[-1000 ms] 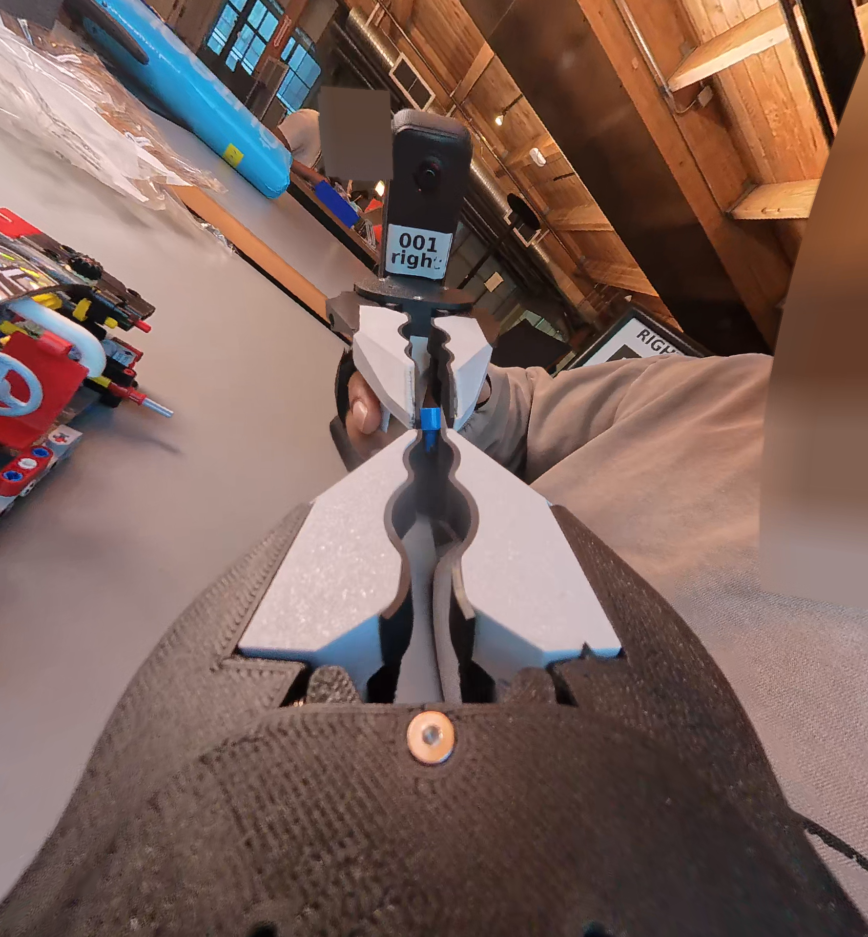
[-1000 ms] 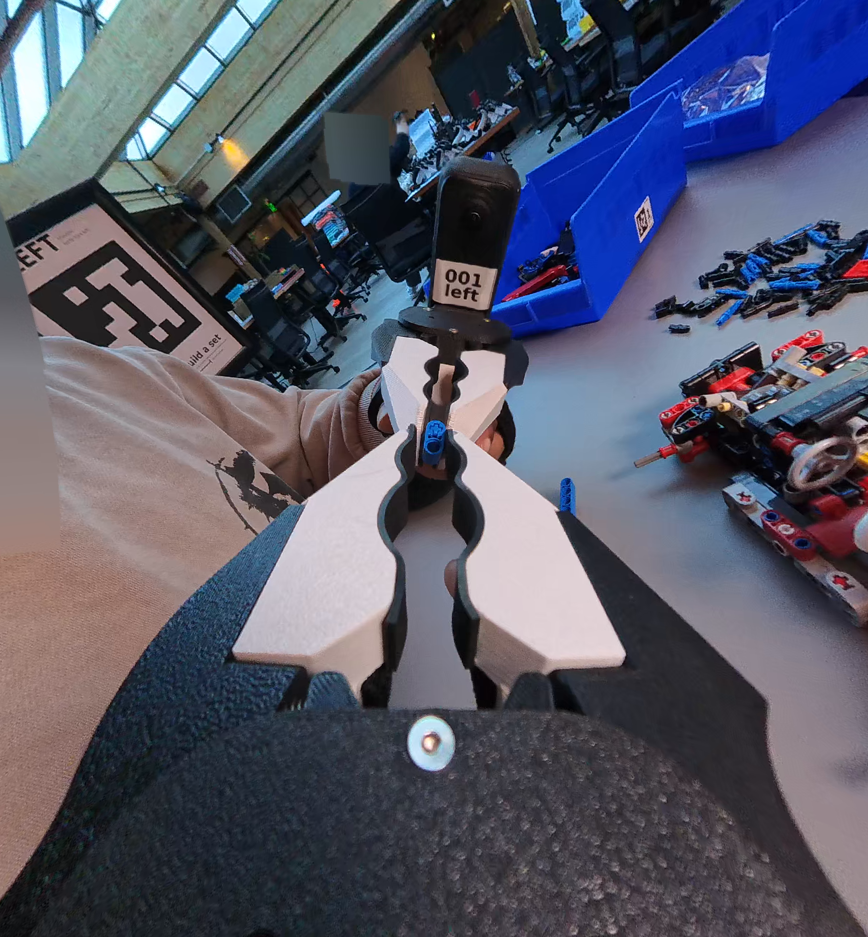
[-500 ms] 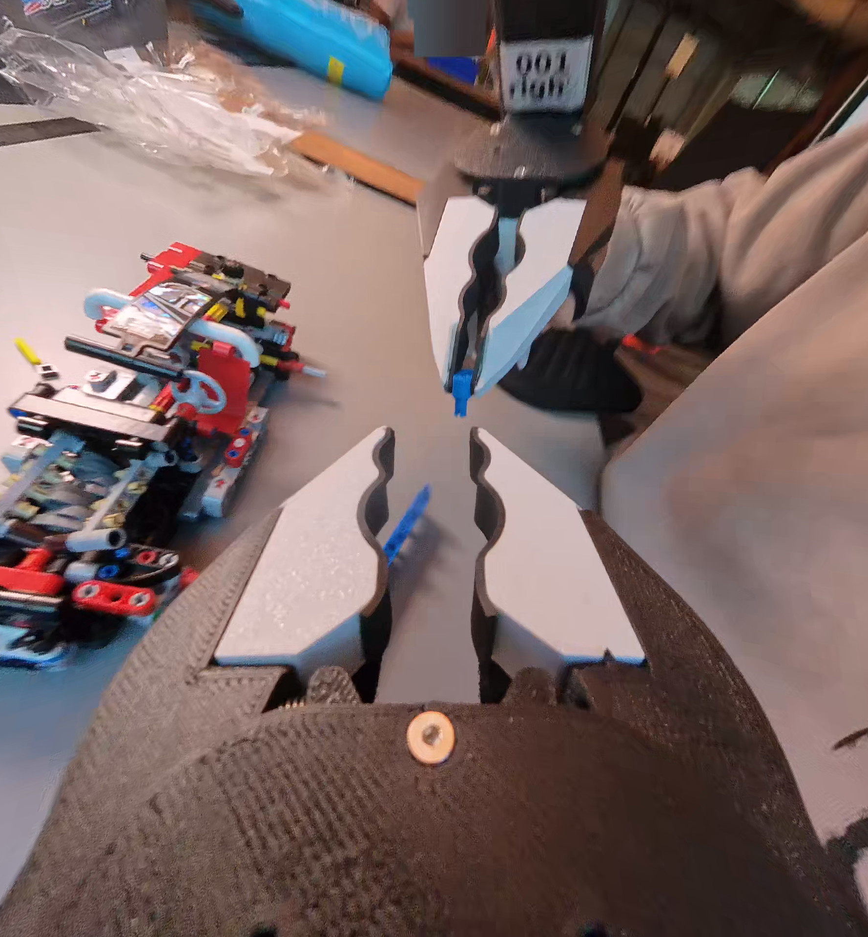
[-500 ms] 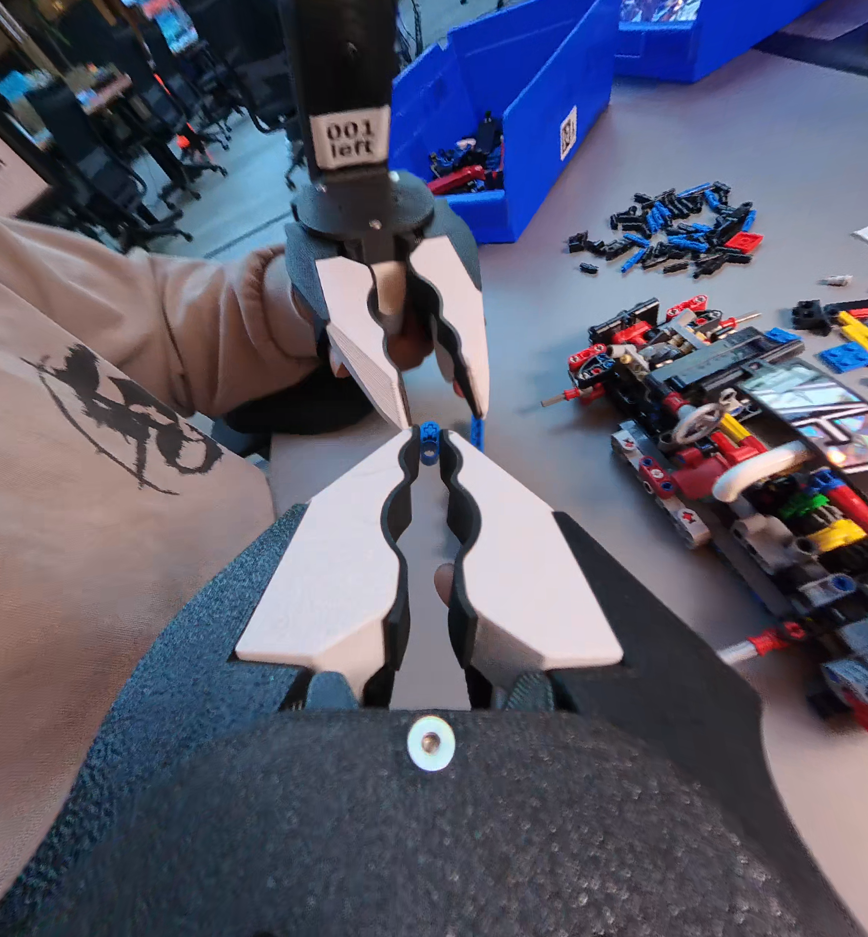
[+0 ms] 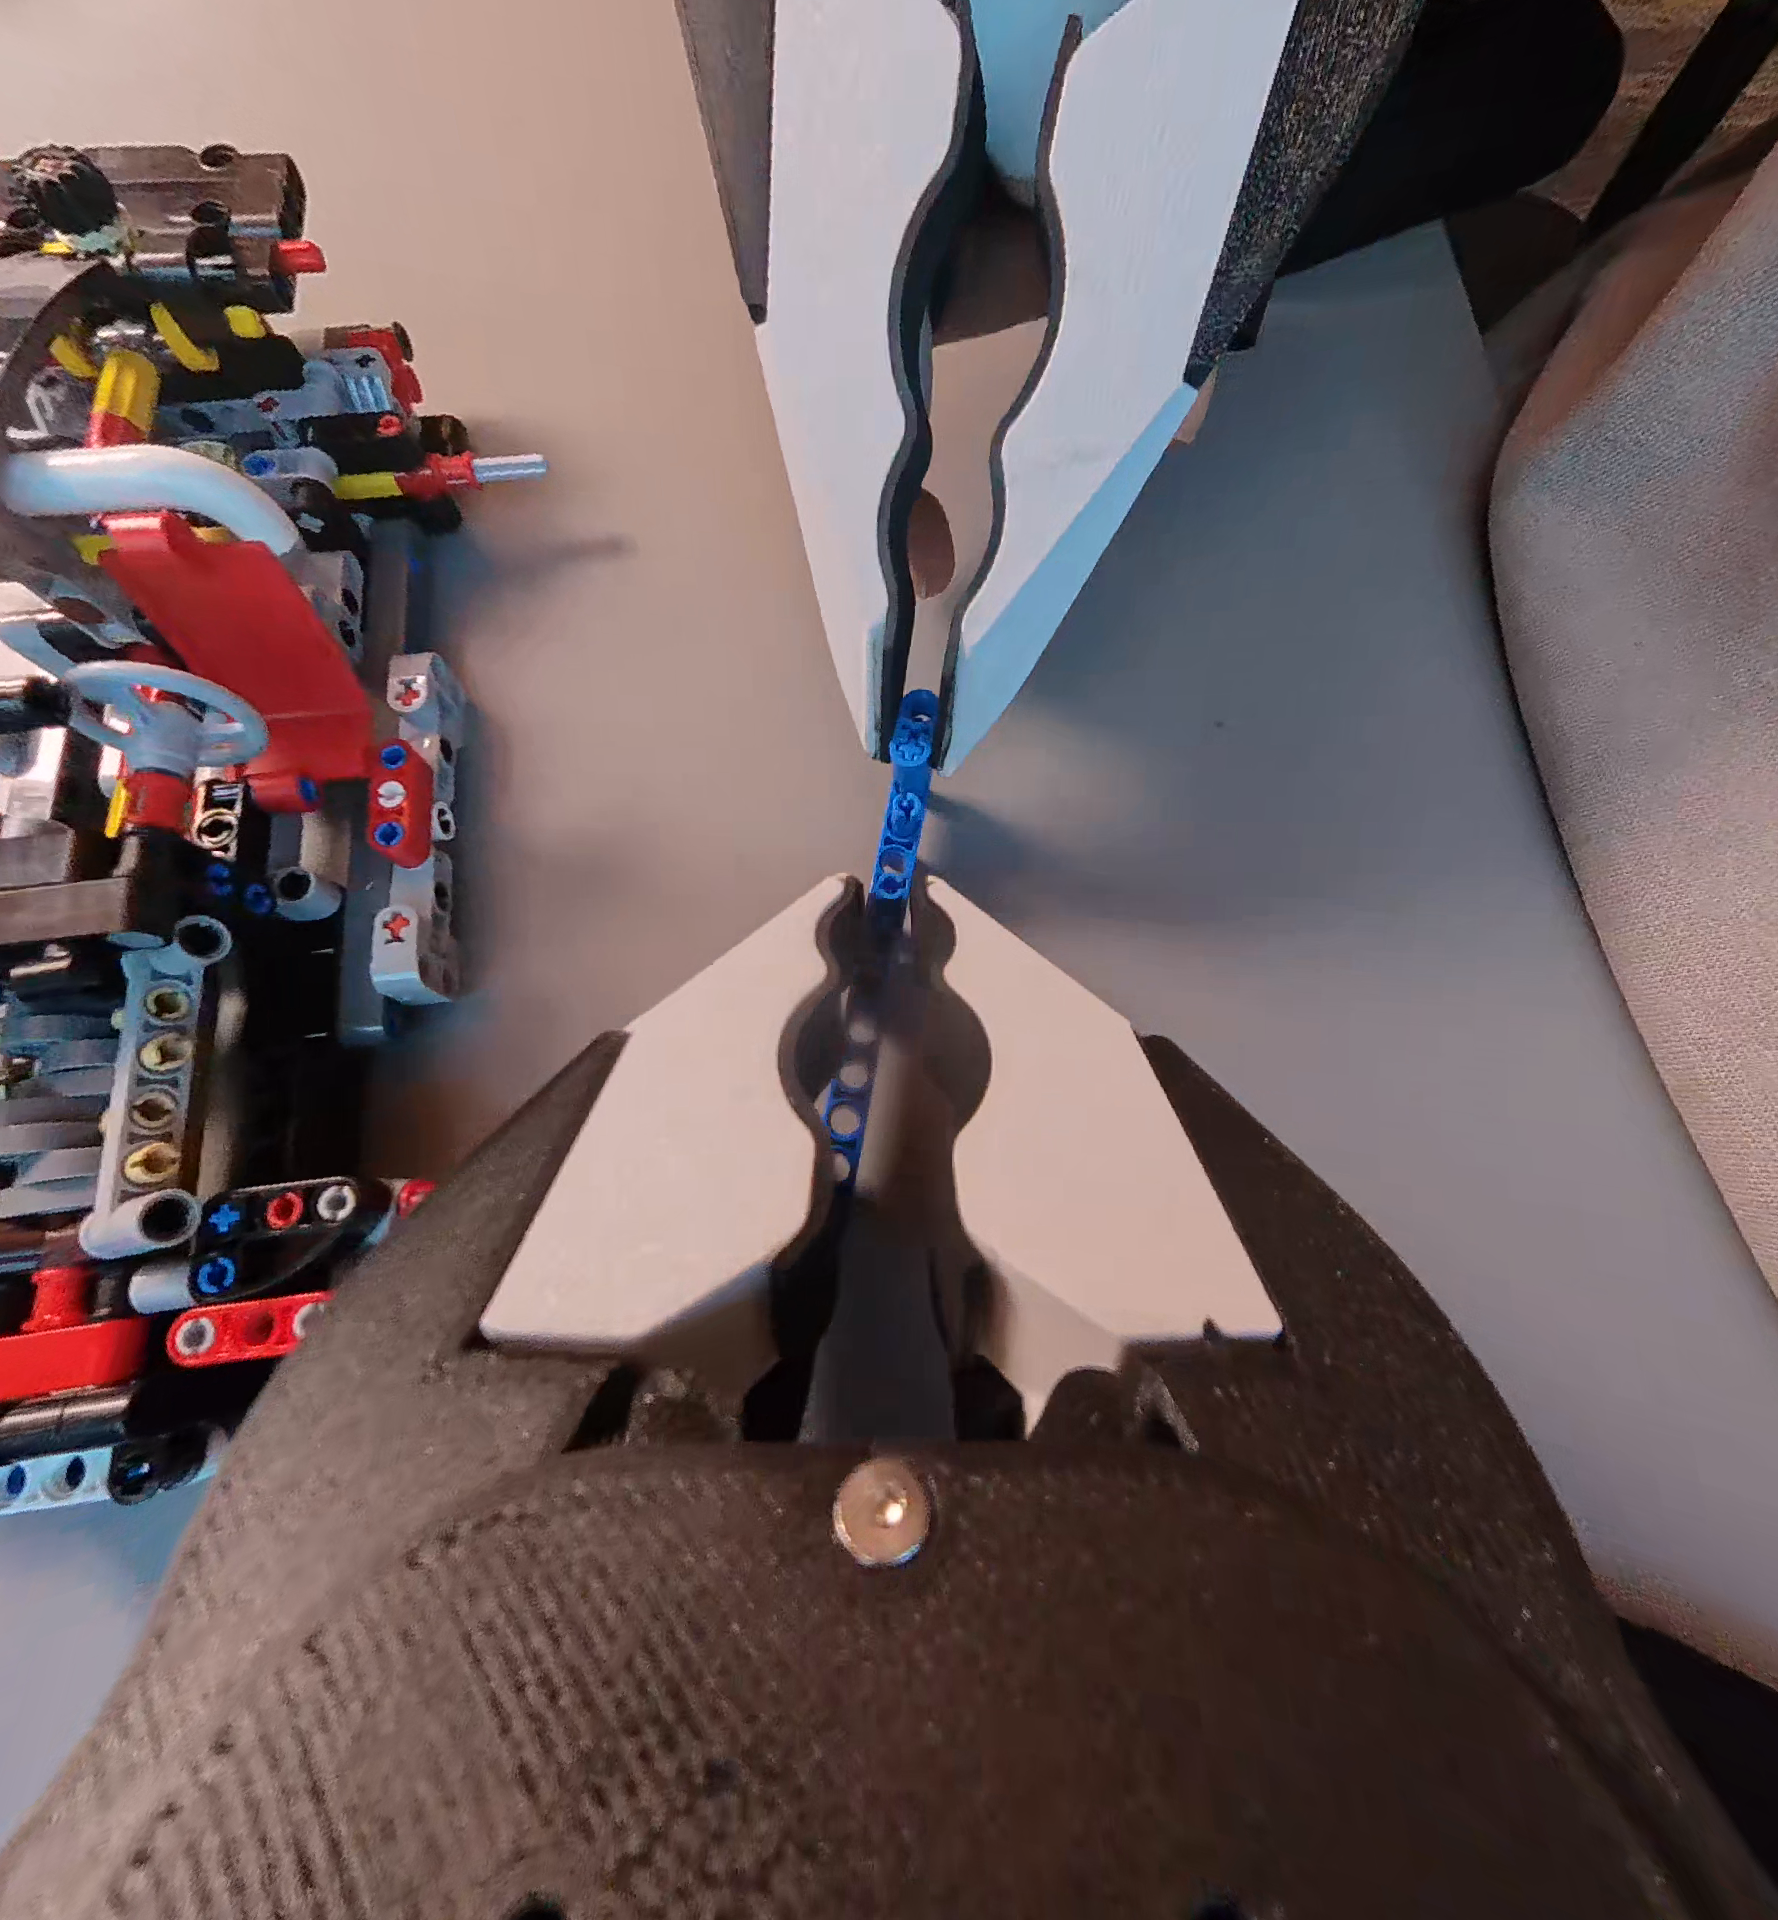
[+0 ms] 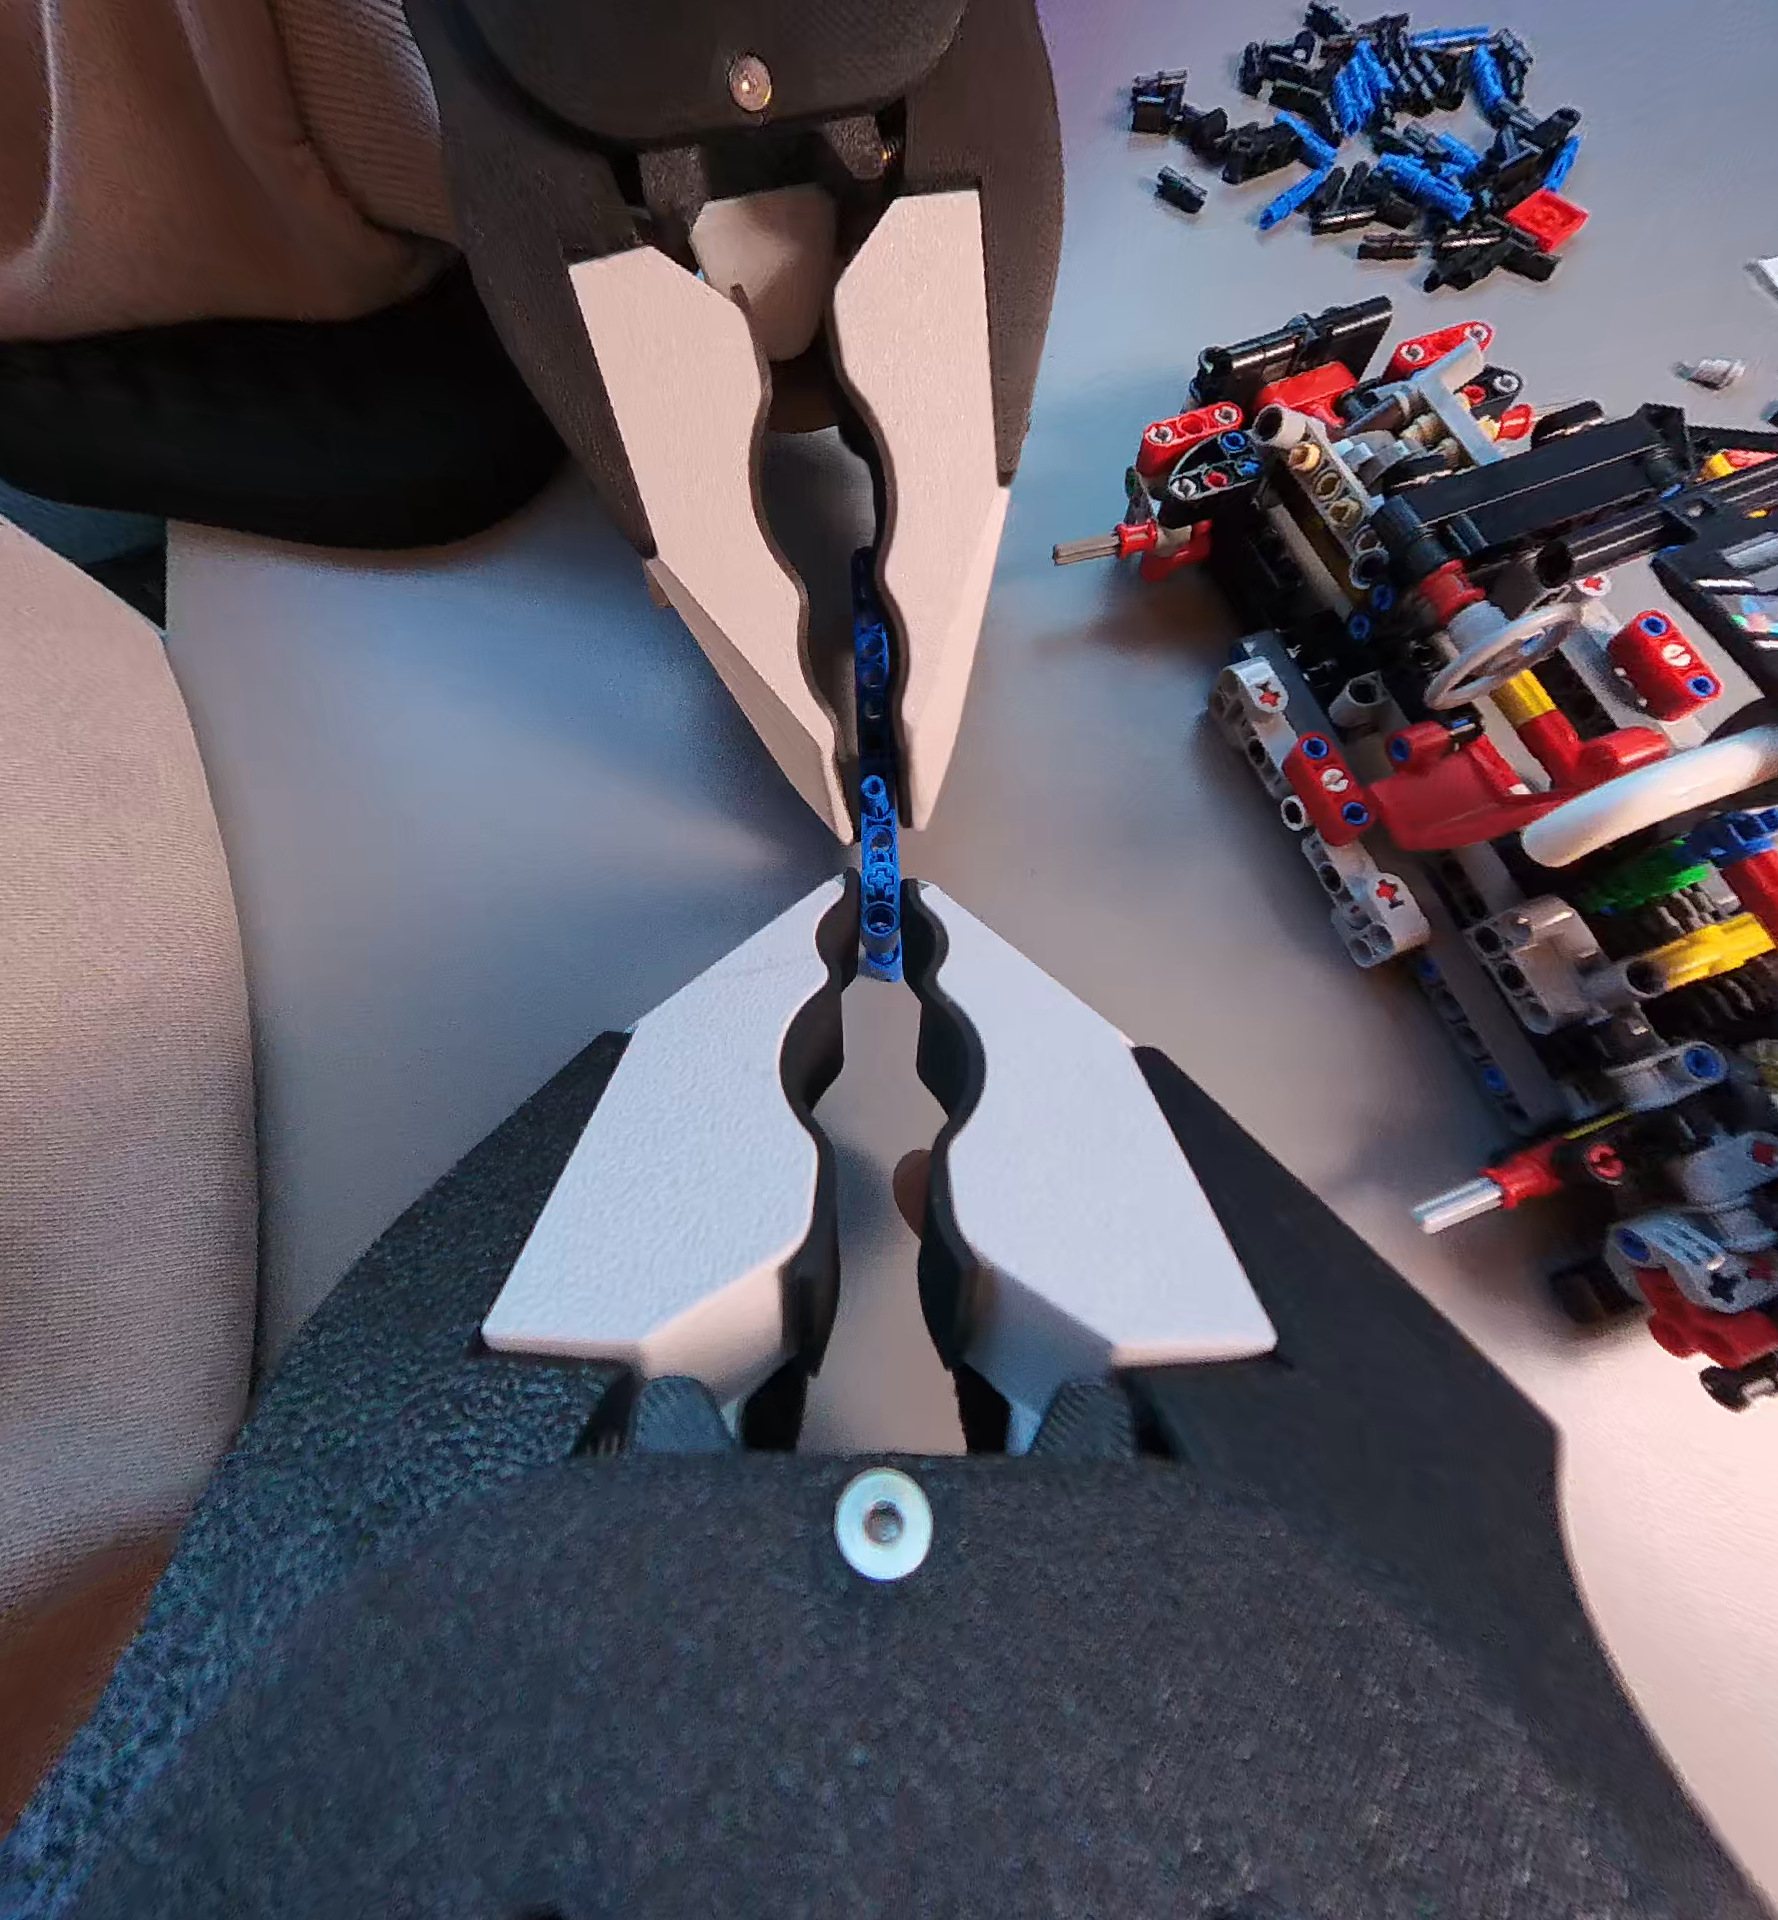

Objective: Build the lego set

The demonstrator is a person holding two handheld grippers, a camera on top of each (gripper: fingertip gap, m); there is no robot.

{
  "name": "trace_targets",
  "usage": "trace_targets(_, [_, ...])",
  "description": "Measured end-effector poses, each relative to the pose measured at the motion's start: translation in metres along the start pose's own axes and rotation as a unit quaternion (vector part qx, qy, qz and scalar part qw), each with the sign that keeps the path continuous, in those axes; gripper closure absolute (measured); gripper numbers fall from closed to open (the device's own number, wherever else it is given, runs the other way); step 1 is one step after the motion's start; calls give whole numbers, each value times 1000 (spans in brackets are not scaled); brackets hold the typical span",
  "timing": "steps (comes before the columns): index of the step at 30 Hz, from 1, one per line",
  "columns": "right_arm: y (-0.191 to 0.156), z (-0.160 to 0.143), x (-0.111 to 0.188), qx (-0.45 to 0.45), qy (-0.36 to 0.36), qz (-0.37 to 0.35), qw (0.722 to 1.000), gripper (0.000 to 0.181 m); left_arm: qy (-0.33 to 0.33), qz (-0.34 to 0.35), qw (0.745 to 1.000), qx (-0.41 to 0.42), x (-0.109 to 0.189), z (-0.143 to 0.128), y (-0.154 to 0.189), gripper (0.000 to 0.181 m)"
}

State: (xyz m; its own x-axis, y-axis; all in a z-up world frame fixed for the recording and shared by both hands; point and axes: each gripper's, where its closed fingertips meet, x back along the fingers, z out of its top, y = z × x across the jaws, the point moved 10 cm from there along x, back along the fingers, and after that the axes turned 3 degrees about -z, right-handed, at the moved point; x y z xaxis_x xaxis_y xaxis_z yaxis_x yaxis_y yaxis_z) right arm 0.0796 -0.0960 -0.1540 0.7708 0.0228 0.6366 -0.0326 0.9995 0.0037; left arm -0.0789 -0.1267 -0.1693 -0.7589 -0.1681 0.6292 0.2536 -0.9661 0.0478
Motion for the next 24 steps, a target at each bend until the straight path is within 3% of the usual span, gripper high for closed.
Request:
trace_targets(4, [1, 0, 0, 0, -2, 1, 1000, 177, 4, 4, 1000, -1, 0, -1, 1, 174])
trace_targets(11, [1, 8, -1, 86, -47, -3, 995, 176, 13, -7, 1000, -7, -1, -3, 0, 175])
trace_targets(18, [12, 6, -2, 99, -31, 60, 993, 176, 17, -12, 1000, -17, 0, -4, 0, 175])
trace_targets(24, [15, 11, -4, 107, -59, 76, 990, 176, 17, -11, 1000, -21, 0, -4, 1, 175])
